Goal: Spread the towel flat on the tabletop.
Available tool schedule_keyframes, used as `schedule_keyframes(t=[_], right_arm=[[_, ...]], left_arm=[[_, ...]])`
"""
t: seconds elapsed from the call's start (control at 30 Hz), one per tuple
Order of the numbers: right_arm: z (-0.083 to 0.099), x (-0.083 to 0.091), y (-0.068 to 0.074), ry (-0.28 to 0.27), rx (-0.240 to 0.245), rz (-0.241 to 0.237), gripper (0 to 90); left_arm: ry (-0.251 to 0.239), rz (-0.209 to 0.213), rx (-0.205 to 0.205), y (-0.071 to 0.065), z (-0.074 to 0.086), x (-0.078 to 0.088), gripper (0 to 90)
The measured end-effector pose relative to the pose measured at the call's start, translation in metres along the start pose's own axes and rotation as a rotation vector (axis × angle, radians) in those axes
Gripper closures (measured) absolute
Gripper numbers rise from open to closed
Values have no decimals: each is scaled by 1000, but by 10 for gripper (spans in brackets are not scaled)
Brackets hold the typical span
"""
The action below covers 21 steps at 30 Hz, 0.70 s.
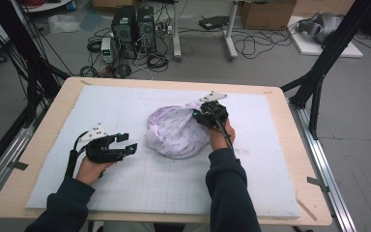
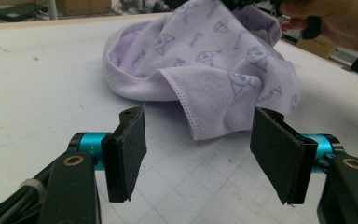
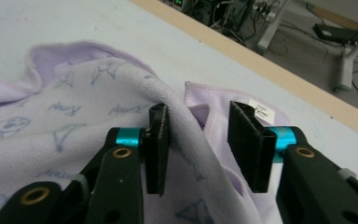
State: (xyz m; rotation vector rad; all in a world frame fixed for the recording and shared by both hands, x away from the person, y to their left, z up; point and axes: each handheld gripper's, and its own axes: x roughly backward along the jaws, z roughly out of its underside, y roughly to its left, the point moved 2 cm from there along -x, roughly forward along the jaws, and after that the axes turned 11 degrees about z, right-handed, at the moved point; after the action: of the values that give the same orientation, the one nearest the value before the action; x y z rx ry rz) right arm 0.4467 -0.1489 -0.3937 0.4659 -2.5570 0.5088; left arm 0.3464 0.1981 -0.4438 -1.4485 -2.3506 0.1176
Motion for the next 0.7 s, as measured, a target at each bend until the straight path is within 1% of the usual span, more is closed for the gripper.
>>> schedule_keyframes(t=[0.03, 0.07, 0.1, 0.13, 0.17, 0.2, 0.23, 0.27, 0.3, 0.33, 0.37, 0.43, 0.53, 0.57, 0.6, 0.63, 0.7], right_arm=[[2, 12, -4, -26, -7, -14, 577], [2, 12, -4, -26, -7, -14, 577], [5, 24, -8, -51, -16, -31, 563], [5, 24, -8, -51, -16, -31, 563], [8, 34, -12, -69, -26, -49, 558], [8, 34, -12, -69, -26, -49, 558], [12, 45, -15, -86, -24, -54, 558], [12, 45, -15, -86, -24, -54, 558], [17, 56, -18, -102, -24, -56, 550], [17, 56, -18, -102, -24, -56, 550], [25, 67, -20, -113, -32, -62, 537], [34, 77, -20, -123, -33, -74, 529], [50, 92, -18, -120, -4, -78, 507], [55, 97, -17, -113, -6, -83, 493], [55, 97, -17, -113, -6, -83, 493], [68, 104, -15, -100, -9, -100, 490], [80, 110, -13, -78, -12, -114, 471]], left_arm=[[14, 8, -4, -1, 1, -3, 359], [14, 8, -4, -1, 1, -3, 359], [27, 11, -8, -3, 2, -6, 359], [27, 11, -8, -3, 2, -6, 359], [38, 14, -12, -4, 2, -9, 359], [38, 14, -12, -4, 2, -9, 359], [46, 14, -13, -5, 3, -11, 358], [46, 14, -13, -5, 3, -11, 357], [66, 11, -20, -5, 2, -13, 354], [66, 11, -20, -5, 2, -13, 349], [72, 7, -29, -6, 1, -15, 348], [81, 3, -31, -6, 0, -18, 339], [83, 1, -34, -6, -2, -21, 338], [87, -2, -34, -6, -2, -22, 337], [87, -2, -34, -6, -2, -22, 335], [90, -3, -33, -5, -2, -23, 332], [94, -13, -35, -6, -4, -26, 325]])
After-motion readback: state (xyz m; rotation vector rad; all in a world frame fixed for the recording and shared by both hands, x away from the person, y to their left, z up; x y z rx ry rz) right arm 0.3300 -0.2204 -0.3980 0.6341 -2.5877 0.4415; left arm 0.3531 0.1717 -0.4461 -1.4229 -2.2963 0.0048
